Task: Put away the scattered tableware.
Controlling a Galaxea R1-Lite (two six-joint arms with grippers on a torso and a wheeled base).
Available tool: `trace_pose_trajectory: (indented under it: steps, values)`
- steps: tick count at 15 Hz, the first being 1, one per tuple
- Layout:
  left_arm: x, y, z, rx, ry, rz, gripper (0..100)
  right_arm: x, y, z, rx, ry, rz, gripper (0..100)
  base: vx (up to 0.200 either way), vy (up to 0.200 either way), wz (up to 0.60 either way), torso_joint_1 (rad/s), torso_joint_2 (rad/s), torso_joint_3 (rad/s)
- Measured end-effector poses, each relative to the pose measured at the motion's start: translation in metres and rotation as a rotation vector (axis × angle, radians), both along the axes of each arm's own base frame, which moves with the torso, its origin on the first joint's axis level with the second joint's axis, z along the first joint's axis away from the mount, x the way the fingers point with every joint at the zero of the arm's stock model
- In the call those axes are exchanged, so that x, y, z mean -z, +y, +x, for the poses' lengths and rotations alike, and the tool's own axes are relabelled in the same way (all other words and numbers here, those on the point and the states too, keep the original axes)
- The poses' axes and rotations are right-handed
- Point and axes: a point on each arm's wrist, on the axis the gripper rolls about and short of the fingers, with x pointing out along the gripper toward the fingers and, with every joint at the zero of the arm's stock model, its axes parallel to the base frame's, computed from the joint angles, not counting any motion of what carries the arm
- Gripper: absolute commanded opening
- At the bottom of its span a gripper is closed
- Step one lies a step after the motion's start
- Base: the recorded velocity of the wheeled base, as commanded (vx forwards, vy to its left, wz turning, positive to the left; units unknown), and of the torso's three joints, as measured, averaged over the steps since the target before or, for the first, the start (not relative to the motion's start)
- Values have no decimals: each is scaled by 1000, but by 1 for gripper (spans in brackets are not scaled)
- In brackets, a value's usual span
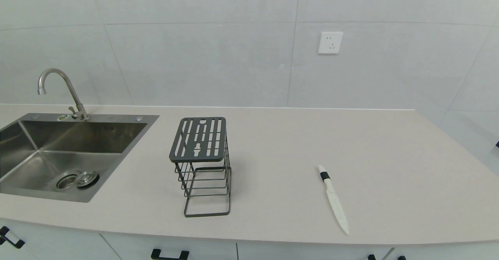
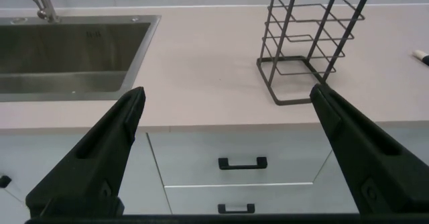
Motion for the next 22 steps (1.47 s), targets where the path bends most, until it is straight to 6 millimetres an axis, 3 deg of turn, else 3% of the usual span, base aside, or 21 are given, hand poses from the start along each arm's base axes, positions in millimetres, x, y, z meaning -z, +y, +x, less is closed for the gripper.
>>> trace_pose_trajectory:
  steps: [8, 16, 22]
  values:
    - [0, 0, 0, -1, 0, 0, 100, 0, 0, 0, 0, 0, 0, 100, 0, 0, 0, 20, -40, -22]
    - [0, 0, 0, -1, 0, 0, 100, 0, 0, 0, 0, -1, 0, 100, 0, 0, 0, 260, -52, 206]
    - [0, 0, 0, 0, 0, 1, 100, 0, 0, 0, 0, -1, 0, 100, 0, 0, 0, 32, -11, 26]
